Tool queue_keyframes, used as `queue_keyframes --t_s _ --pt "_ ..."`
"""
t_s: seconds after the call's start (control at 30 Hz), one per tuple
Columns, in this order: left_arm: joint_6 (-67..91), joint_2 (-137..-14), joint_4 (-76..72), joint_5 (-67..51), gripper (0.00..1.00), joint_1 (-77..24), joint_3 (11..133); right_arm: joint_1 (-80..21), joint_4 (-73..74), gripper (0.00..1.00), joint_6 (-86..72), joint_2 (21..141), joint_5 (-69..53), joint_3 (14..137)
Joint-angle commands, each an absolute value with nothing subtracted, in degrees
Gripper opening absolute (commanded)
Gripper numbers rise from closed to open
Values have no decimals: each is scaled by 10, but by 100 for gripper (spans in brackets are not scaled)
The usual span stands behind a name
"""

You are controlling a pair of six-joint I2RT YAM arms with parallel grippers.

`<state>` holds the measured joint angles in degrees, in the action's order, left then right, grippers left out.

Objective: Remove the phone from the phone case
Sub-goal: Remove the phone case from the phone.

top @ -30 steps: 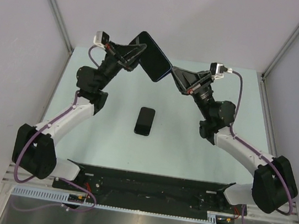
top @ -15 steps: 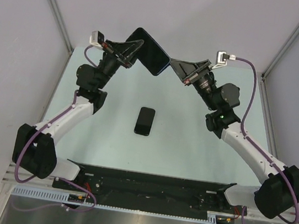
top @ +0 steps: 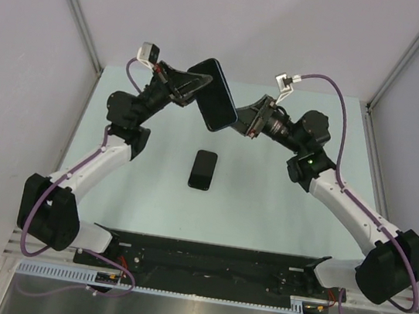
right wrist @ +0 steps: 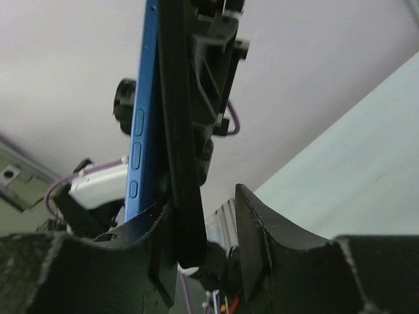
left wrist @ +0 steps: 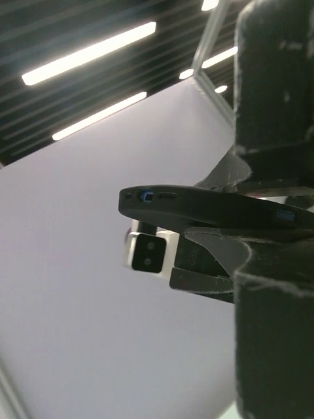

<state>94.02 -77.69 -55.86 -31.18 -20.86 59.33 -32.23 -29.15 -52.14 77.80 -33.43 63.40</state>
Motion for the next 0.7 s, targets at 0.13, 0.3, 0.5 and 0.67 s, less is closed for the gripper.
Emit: queue_keyframes --t_s 0.13,0.3,0.5,0.67 --pt "1093 -737 -816 -440 0 -302 640 -338 -162 39 -489 869 -381 588" --pt "1093 -750 -830 -437 0 -305 599 -340 -214 21 -532 873 -373 584" --pt "1078 -776 -835 -447 0 -305 557 -325 -203 0 -548 829 -331 545" --pt "1069 -818 -859 -458 0 -305 520 -291 -198 0 -573 759 -275 483"
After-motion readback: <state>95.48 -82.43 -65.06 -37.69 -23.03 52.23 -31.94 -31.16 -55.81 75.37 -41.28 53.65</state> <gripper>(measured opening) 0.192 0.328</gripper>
